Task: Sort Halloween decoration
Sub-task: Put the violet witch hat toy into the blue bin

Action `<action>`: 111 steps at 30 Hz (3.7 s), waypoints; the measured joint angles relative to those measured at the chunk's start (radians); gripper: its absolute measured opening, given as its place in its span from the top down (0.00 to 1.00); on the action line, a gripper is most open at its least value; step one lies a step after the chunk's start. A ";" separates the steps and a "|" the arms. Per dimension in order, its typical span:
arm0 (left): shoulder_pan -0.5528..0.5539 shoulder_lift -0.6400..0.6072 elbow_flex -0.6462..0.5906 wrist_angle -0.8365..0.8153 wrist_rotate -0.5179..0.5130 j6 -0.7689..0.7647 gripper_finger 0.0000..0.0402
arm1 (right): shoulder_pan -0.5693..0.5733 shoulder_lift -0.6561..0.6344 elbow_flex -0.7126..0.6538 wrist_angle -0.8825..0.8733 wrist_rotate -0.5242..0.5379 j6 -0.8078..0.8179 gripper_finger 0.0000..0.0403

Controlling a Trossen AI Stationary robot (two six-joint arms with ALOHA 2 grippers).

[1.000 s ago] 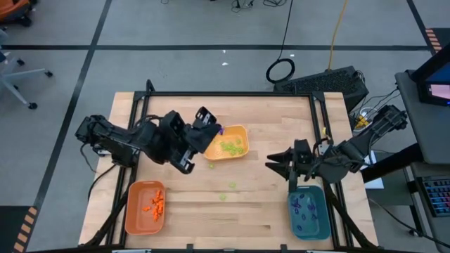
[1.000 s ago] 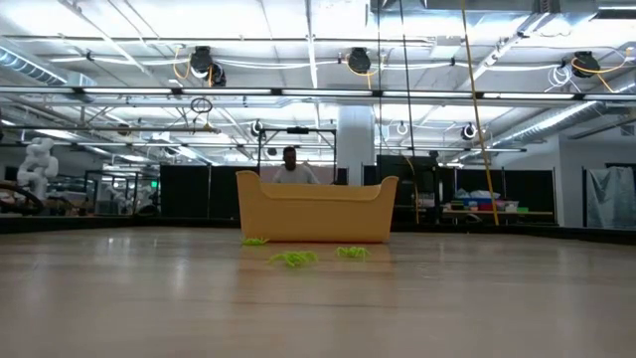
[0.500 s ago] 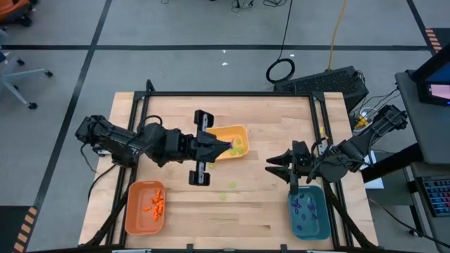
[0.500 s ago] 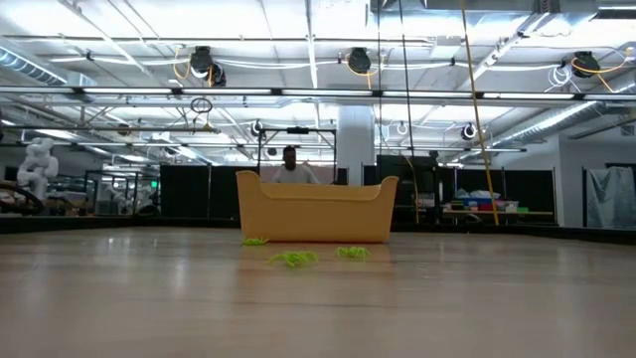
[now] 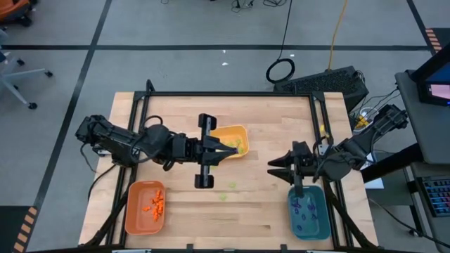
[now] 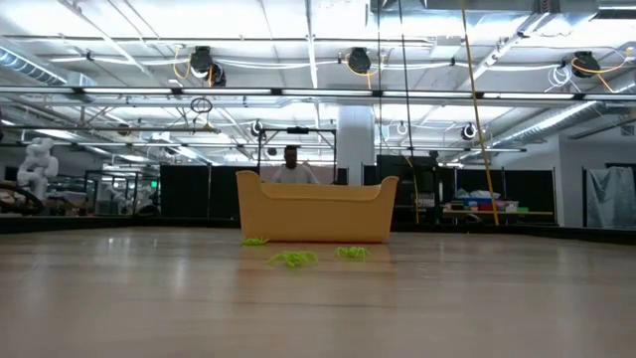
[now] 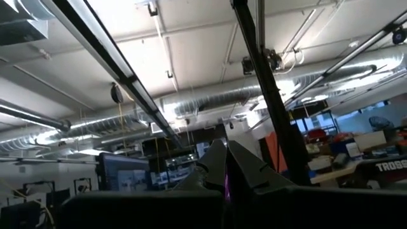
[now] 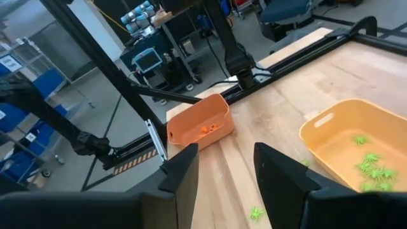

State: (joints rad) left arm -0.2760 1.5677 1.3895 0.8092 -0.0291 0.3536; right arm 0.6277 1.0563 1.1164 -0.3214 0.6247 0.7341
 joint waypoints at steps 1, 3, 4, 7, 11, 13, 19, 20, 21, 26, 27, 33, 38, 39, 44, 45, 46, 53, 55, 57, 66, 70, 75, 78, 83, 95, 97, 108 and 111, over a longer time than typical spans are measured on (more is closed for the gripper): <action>0.000 0.000 0.000 0.002 -0.001 -0.001 1.00 | 0.000 -0.004 0.000 0.000 0.000 -0.009 0.66; 0.000 0.000 0.000 0.005 -0.003 -0.005 1.00 | 0.000 -0.012 0.000 -0.001 0.001 -0.018 0.66; 0.000 0.000 0.000 0.005 -0.004 -0.006 1.00 | 0.000 -0.016 0.000 -0.001 0.001 -0.020 0.66; 0.000 0.000 0.000 0.003 -0.013 -0.016 1.00 | -0.007 -0.026 0.000 0.000 0.002 -0.020 0.66; 0.002 0.000 0.000 0.003 -0.052 -0.101 1.00 | -0.014 -0.040 0.001 0.019 -0.033 -0.014 0.66; 0.002 0.000 0.000 0.001 -0.056 -0.146 1.00 | -0.024 -0.040 0.019 0.019 -0.117 -0.035 0.66; 0.002 0.000 0.000 -0.030 -0.058 -0.243 1.00 | -0.063 0.024 0.175 -0.003 -0.234 -0.139 0.66; 0.002 0.000 0.000 -0.033 -0.058 -0.244 1.00 | -0.071 0.040 0.216 -0.023 -0.235 -0.168 0.66; 0.002 0.000 0.000 -0.037 -0.058 -0.244 1.00 | -0.079 0.059 0.256 -0.043 -0.235 -0.198 0.66; 0.001 0.000 0.000 -0.042 -0.057 -0.308 1.00 | -0.127 0.171 0.479 -0.162 -0.234 -0.327 0.66; 0.001 0.000 0.000 -0.040 -0.056 -0.322 1.00 | -0.137 0.194 0.523 -0.191 -0.235 -0.352 0.66; 0.001 0.000 0.000 -0.041 0.026 -0.454 1.00 | -0.212 0.329 0.767 -0.385 -0.344 -0.418 0.66; -0.008 0.000 0.000 -0.048 0.054 -0.532 1.00 | -0.253 0.421 0.883 -0.461 -0.454 -0.476 0.66; -0.012 0.000 0.000 -0.058 0.056 -0.532 1.00 | -0.258 0.435 0.894 -0.461 -0.472 -0.490 0.66; -0.027 0.000 0.000 -0.114 0.062 -0.561 1.00 | -0.267 0.480 0.932 -0.426 -0.500 -0.539 0.66; -0.028 0.000 0.000 -0.126 0.062 -0.575 1.00 | -0.267 0.481 0.933 -0.417 -0.502 -0.547 0.66; -0.029 0.000 0.001 -0.139 0.063 -0.583 1.00 | -0.267 0.481 0.933 -0.410 -0.512 -0.551 0.66; -0.033 0.000 0.001 -0.172 0.062 -0.585 1.00 | -0.267 0.480 0.934 -0.396 -0.575 -0.601 0.66; -0.033 0.000 0.001 -0.173 0.062 -0.585 1.00 | -0.267 0.480 0.934 -0.398 -0.591 -0.601 0.66; -0.032 0.000 0.001 -0.172 0.062 -0.585 1.00 | -0.267 0.484 0.934 -0.395 -0.595 -0.607 0.66; -0.032 0.000 0.001 -0.176 0.062 -0.587 1.00 | -0.269 0.498 0.934 -0.361 -0.605 -0.628 0.70; -0.032 0.000 0.001 -0.197 0.061 -0.588 1.00 | -0.270 0.503 0.934 -0.339 -0.636 -0.649 0.77; -0.032 0.000 0.002 -0.210 0.058 -0.588 1.00 | -0.279 0.508 0.934 -0.343 -0.665 -0.650 0.87; -0.032 0.000 0.002 -0.214 0.058 -0.588 1.00 | -0.280 0.512 0.934 -0.344 -0.680 -0.650 0.94; -0.032 0.000 0.002 -0.215 0.057 -0.588 1.00 | -0.280 0.513 0.934 -0.343 -0.680 -0.650 0.99; -0.022 0.001 0.001 -0.219 0.002 -0.951 0.86 | -0.281 0.511 0.934 -0.377 -0.679 -0.610 1.00; -0.022 0.001 0.001 -0.220 0.000 -0.947 0.77 | -0.280 0.511 0.934 -0.402 -0.679 -0.584 1.00; -0.017 0.001 0.001 -0.229 -0.078 -0.867 0.53 | -0.204 0.487 0.934 -0.726 -0.685 -0.312 1.00; -0.018 0.001 0.001 -0.231 -0.078 -0.863 0.52 | -0.156 0.482 0.934 -0.881 -0.681 -0.197 1.00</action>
State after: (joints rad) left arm -0.2943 1.5688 1.3903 0.5785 -0.1070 -0.5094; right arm 0.4721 1.5379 2.0506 -1.2024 -0.0567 0.5367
